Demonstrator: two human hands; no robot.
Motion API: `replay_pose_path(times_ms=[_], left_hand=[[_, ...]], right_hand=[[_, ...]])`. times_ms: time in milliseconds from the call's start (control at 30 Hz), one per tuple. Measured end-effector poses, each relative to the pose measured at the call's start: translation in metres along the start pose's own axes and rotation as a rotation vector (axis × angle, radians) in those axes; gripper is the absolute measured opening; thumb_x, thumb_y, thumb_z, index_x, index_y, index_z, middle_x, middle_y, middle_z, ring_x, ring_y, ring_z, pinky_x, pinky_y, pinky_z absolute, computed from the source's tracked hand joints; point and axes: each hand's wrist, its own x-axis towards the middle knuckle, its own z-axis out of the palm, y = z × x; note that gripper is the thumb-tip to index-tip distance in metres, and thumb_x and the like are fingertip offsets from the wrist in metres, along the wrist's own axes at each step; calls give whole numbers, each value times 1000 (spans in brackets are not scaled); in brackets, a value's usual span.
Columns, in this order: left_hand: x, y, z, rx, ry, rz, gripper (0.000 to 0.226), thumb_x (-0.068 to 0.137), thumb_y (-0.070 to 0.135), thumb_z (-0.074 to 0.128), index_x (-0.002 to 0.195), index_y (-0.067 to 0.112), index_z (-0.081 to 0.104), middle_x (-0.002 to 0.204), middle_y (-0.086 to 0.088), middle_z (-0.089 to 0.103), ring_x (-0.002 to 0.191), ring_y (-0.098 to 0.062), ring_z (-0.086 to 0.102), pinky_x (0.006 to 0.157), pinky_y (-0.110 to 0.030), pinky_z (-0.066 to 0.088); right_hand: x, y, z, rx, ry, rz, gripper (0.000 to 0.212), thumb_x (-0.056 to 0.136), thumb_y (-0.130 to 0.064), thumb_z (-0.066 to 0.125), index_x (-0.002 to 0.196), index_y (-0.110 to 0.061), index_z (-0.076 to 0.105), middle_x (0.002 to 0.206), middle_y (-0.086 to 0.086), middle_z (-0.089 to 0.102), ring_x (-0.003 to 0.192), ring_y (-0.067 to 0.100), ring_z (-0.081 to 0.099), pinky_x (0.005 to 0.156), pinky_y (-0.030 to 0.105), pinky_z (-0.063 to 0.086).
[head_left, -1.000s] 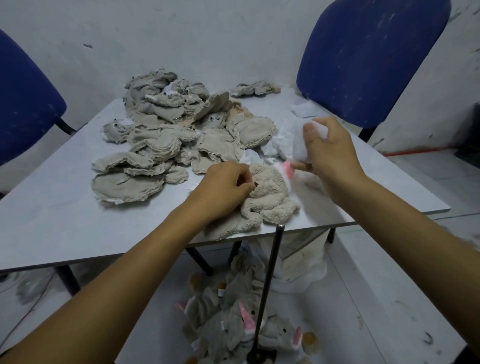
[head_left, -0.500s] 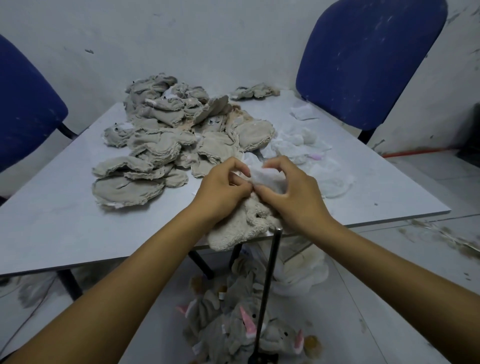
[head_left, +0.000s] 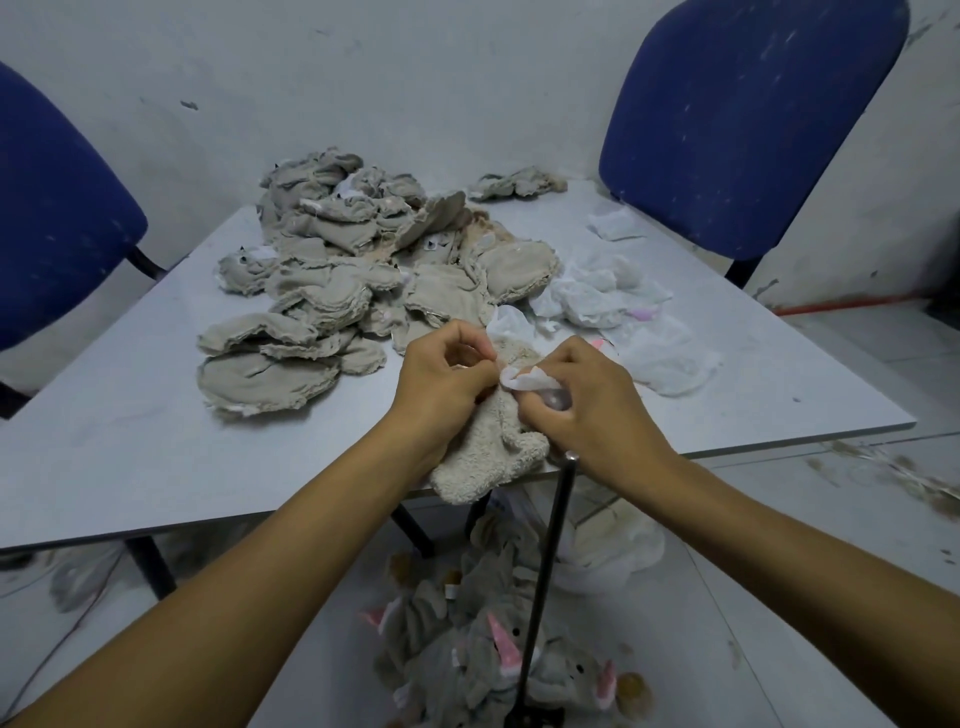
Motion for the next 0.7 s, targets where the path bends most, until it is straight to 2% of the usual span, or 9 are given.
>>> replay_pose_path(times_ms=[67, 200, 300, 400, 500, 567, 600, 700], left_hand=[[-2, -1, 1, 7, 7, 31, 28, 81, -11, 66, 72, 16, 60, 70, -5, 60, 63, -13, 53, 51, -19, 42], [-6, -4, 1, 15, 4, 91, 30, 82, -10, 66, 72, 17, 60, 62, 9, 60, 63, -11, 56, 60, -26, 47], [-8, -5, 2, 6, 2, 138, 29, 80, -9, 68, 72, 18, 60, 66, 4, 61, 71, -18, 60, 68, -33, 51], [-7, -4, 5, 33, 15, 144, 28, 80, -8, 68, 73, 18, 61, 64, 8, 60, 69, -10, 57, 67, -28, 50], [-6, -6, 8, 41, 20, 119, 29, 81, -7, 66, 73, 21, 61, 67, 6, 61, 70, -11, 57, 66, -29, 49], [-4, -6, 9, 71, 29, 115, 28, 82, -6, 65, 74, 21, 61, 69, 5, 60, 70, -11, 56, 67, -31, 48], [-4, -6, 9, 81, 34, 108, 27, 82, -6, 65, 74, 20, 60, 70, 4, 60, 71, -11, 56, 68, -33, 48], [-3, -2, 7, 28, 8, 76, 26, 84, -6, 67, 74, 17, 59, 66, 5, 59, 71, -14, 56, 70, -37, 50]], right_hand=[[0, -2, -1, -15, -41, 14, 25, 90, -34, 65, 73, -18, 72, 88, -7, 48, 79, 7, 54, 72, 30, 46], [3, -1, 0, -86, -60, -5, 28, 92, -34, 62, 73, -15, 69, 86, -6, 43, 73, 7, 49, 65, 32, 42], [3, -1, 6, -130, 10, -31, 29, 92, -35, 62, 70, -15, 62, 81, -5, 40, 67, 7, 42, 59, 32, 37], [3, -2, 11, -122, 102, -37, 27, 89, -31, 66, 68, -26, 50, 76, -7, 38, 66, 13, 44, 56, 31, 33], [3, 1, 9, -74, 185, -92, 15, 83, -23, 73, 88, -20, 59, 81, -5, 51, 74, 14, 49, 61, 31, 39], [2, 2, 9, -73, 171, -110, 12, 85, -23, 74, 92, -16, 68, 82, -2, 50, 73, 13, 48, 61, 30, 37], [2, 3, 9, -72, 147, -104, 12, 87, -26, 73, 89, -14, 70, 82, -2, 48, 73, 13, 47, 61, 29, 36], [1, 1, 10, -85, 52, -67, 35, 95, -39, 56, 72, -14, 65, 89, -2, 44, 72, 10, 46, 63, 29, 37]])
